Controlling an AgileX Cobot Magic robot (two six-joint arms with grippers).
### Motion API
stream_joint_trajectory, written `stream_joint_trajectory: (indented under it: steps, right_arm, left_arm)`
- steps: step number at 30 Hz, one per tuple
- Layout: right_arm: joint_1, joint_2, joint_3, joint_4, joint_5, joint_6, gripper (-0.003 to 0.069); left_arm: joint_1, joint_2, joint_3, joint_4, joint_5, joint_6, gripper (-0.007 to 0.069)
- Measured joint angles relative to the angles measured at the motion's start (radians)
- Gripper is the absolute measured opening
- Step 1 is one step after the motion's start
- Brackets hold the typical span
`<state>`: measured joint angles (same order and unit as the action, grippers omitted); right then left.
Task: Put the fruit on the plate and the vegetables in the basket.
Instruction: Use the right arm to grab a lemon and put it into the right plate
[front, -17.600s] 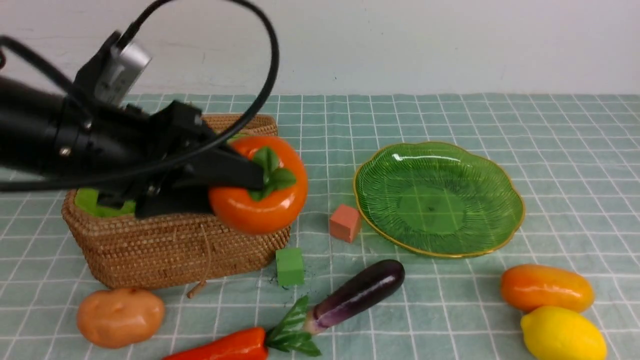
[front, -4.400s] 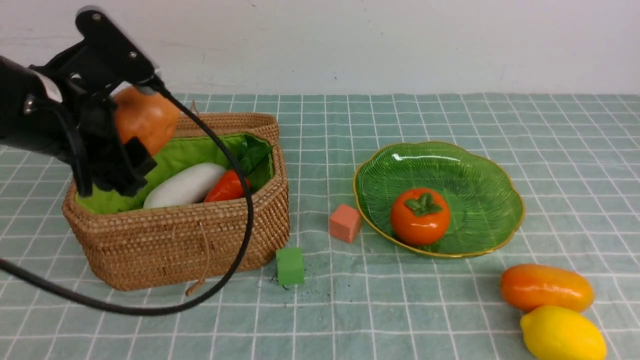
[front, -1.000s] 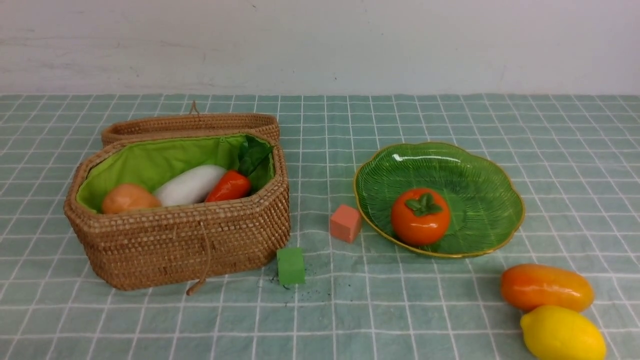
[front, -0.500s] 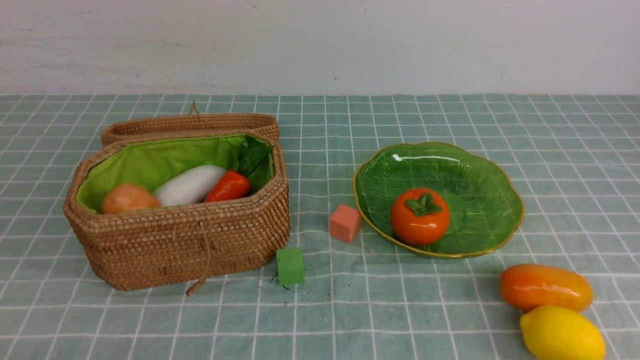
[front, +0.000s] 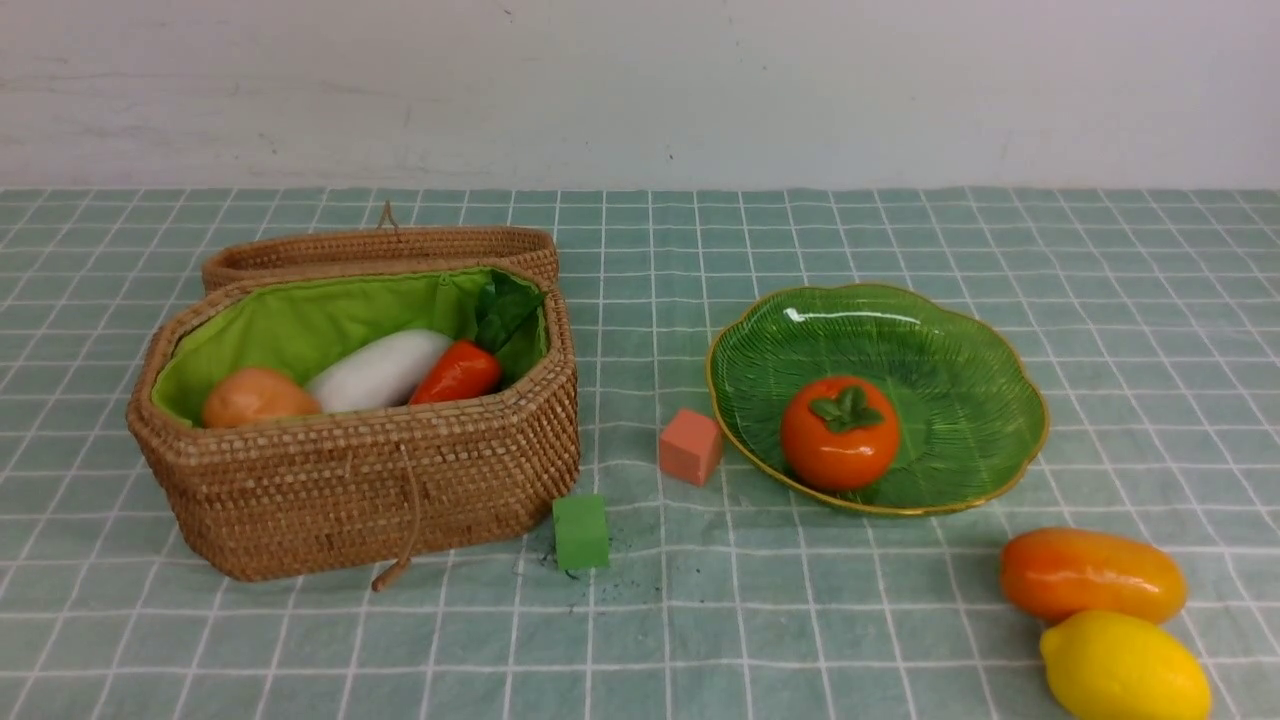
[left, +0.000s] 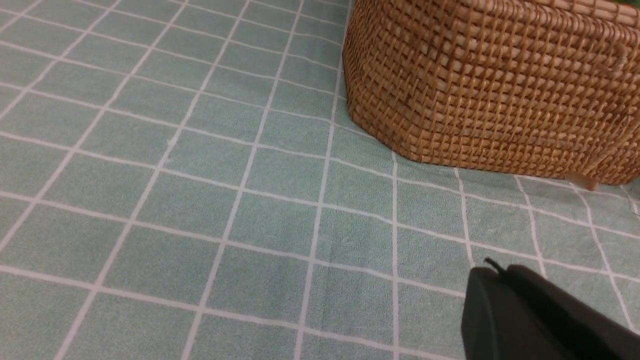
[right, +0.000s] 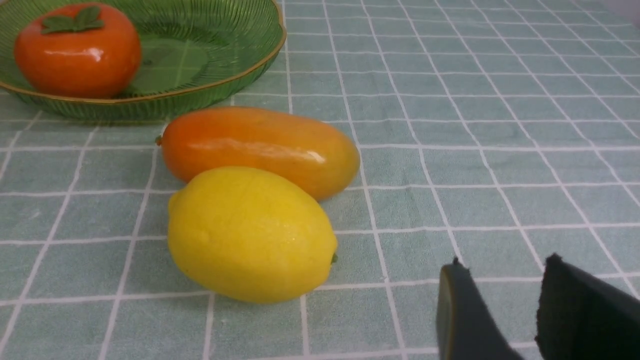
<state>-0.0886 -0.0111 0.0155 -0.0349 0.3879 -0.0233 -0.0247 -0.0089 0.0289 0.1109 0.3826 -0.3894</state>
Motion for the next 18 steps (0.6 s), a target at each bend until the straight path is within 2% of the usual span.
stream_joint_trajectory:
  steps: [18]
  right_arm:
    - [0.021, 0.000, 0.000, -0.038, -0.005, 0.000, 0.0242]
  left_arm:
    - [0.000, 0.000, 0.000, 0.000, 0.000, 0.000, 0.0015]
